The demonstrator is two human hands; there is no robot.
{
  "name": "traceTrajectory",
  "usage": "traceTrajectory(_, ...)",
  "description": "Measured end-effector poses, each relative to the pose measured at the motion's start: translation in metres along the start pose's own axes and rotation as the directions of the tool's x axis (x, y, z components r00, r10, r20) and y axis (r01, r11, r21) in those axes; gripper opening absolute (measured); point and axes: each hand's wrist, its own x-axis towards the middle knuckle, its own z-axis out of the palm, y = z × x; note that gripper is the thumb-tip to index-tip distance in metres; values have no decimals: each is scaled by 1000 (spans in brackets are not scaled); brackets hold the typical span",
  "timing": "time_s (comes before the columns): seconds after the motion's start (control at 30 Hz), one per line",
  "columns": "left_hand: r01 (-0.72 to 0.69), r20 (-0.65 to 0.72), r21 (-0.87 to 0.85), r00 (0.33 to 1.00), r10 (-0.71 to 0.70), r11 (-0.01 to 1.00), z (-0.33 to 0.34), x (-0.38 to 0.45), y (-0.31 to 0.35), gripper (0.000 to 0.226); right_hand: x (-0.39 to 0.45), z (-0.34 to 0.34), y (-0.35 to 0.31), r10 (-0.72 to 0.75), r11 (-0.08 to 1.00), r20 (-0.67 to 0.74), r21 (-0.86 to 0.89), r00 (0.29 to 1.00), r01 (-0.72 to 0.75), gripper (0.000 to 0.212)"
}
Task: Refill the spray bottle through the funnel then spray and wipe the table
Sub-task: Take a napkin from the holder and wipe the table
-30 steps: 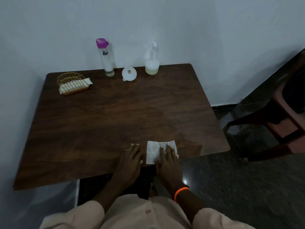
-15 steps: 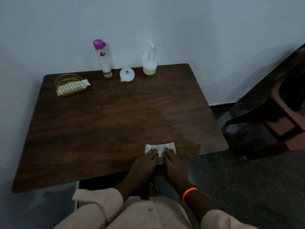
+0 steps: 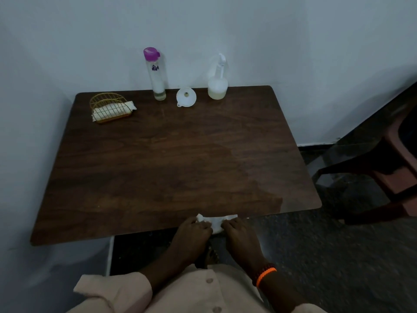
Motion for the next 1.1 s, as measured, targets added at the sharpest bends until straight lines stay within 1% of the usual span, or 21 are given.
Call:
traceTrajectory(0.1, 60, -23, -27, 998, -60, 998, -5, -9, -3, 19, -2, 10, 1, -13, 1000, 54, 29, 998, 11, 26)
traceTrajectory(0.13, 91, -10, -59, 996, -92, 994, -5, -12, -6, 15, -2, 13, 1, -9, 999, 91, 47, 996, 4, 24)
traceTrajectory(0.2, 142, 17, -145, 990, -142, 979, -11, -20, -9, 10, -1, 11, 0, -10, 997, 141, 80, 990, -2, 27)
traceTrajectory(0.27, 107, -28, -258, 993, -118, 960, -14, -26, -10, 15, 3, 7, -4, -40, 994, 176, 104, 984, 22, 33)
traceTrajectory(0.3, 101, -40, -298, 992, -118, 949, -14, -29, -10, 14, 5, 2, -6, -38, 992, 191, 129, 981, 14, 36)
traceTrajectory(0.33, 103, -67, -323, 989, -131, 941, -10, -31, -10, 11, 5, -2, -7, -29, 986, 196, 167, 980, -4, 38)
traceTrajectory(0.37, 130, -75, -346, 983, -166, 929, -6, -33, -12, 14, 6, -6, -7, -15, 974, 187, 223, 982, -28, 41)
traceTrajectory(0.4, 145, -79, -374, 979, -187, 916, 1, -33, -14, 22, 7, -10, -8, 5, 957, 165, 284, 986, -53, 42)
traceTrajectory(0.47, 183, -41, -428, 974, -221, 885, 4, -30, -16, 33, 8, -18, -9, 75, 908, 125, 401, 989, -119, 33)
traceTrajectory(0.5, 207, -7, -439, 972, -234, 874, -2, -25, -16, 32, 9, -22, -9, 125, 881, 99, 446, 987, -156, 29)
traceTrajectory(0.53, 215, -1, -449, 971, -241, 868, -8, -19, -14, 29, 10, -24, -9, 186, 852, 86, 483, 979, -204, 26)
traceTrajectory(0.6, 257, 10, -507, 956, -293, 822, -19, -4, -13, 24, 14, -27, -6, 310, 781, 82, 546, 947, -303, 19)
traceTrajectory(0.63, 307, 43, -547, 939, -341, 778, -24, 5, -13, 24, 16, -25, -3, 372, 748, 80, 565, 925, -349, 15)
traceTrajectory(0.7, 367, 79, -628, 907, -413, 686, -31, 22, -14, 29, 21, -24, 3, 495, 669, 87, 597, 865, -443, 8)
traceTrajectory(0.77, 378, 98, -692, 893, -438, 616, -41, 41, -14, 33, 27, -23, 9, 588, 581, 82, 650, 805, -491, 10)
traceTrajectory(0.8, 367, 91, -703, 896, -435, 609, -45, 51, -13, 28, 30, -25, 11, 622, 552, 71, 667, 780, -501, 12)
traceTrajectory(0.87, 352, 98, -723, 904, -416, 595, -54, 71, -11, 14, 35, -38, 11, 663, 503, 30, 722, 748, -475, 10)
traceTrajectory(0.9, 342, 111, -736, 912, -394, 584, -57, 84, -10, 12, 38, -48, 13, 675, 491, -1, 747, 738, -449, 12)
traceTrajectory(0.97, 305, 120, -766, 933, -340, 566, -63, 107, -6, 15, 42, -63, 21, 698, 463, -31, 782, 715, -418, 19)
traceTrajectory(1.03, 283, 130, -774, 947, -295, 566, -68, 128, 1, 19, 43, -77, 26, 757, 384, -11, 816, 653, -431, 17)
traceTrajectory(1.1, 284, 140, -771, 949, -283, 571, -77, 151, 11, 16, 43, -89, 38, 811, 320, -7, 842, 585, -434, 18)
